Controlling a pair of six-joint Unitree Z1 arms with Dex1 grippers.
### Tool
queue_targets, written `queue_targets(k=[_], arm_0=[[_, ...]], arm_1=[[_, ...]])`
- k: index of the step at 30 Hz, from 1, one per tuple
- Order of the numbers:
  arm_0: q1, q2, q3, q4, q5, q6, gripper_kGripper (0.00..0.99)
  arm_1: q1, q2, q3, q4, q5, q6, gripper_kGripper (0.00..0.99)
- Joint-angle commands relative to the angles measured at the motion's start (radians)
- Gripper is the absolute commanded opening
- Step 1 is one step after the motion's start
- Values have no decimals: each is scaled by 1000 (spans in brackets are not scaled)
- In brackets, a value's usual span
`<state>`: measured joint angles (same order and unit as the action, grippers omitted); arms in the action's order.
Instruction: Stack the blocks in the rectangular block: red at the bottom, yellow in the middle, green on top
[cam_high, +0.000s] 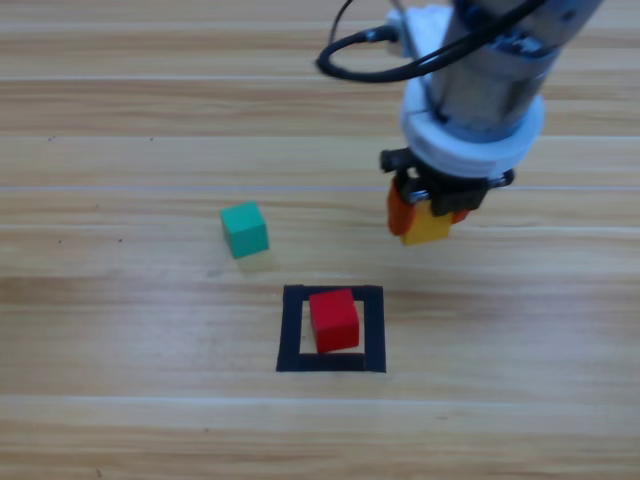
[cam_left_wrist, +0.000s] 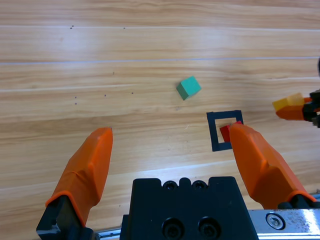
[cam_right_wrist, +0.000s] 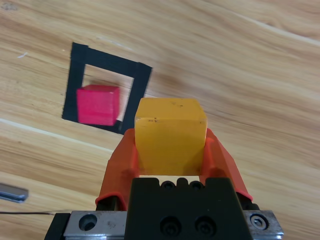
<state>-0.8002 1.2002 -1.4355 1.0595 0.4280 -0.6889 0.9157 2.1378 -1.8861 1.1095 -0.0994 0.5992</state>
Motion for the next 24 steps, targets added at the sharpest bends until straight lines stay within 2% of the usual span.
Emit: queue_targets(k=[1,11,24], arm_0=[[15,-39,52,7,-9,-18,990],[15,-10,73,7,-18,-47,990],[15,6,147,-59,-46,-66,990]], arm_1=[[81,116,-51,10,36,51,0],[130,205,-143,10,75,82,0],[135,255,-156,13,70,139,0]])
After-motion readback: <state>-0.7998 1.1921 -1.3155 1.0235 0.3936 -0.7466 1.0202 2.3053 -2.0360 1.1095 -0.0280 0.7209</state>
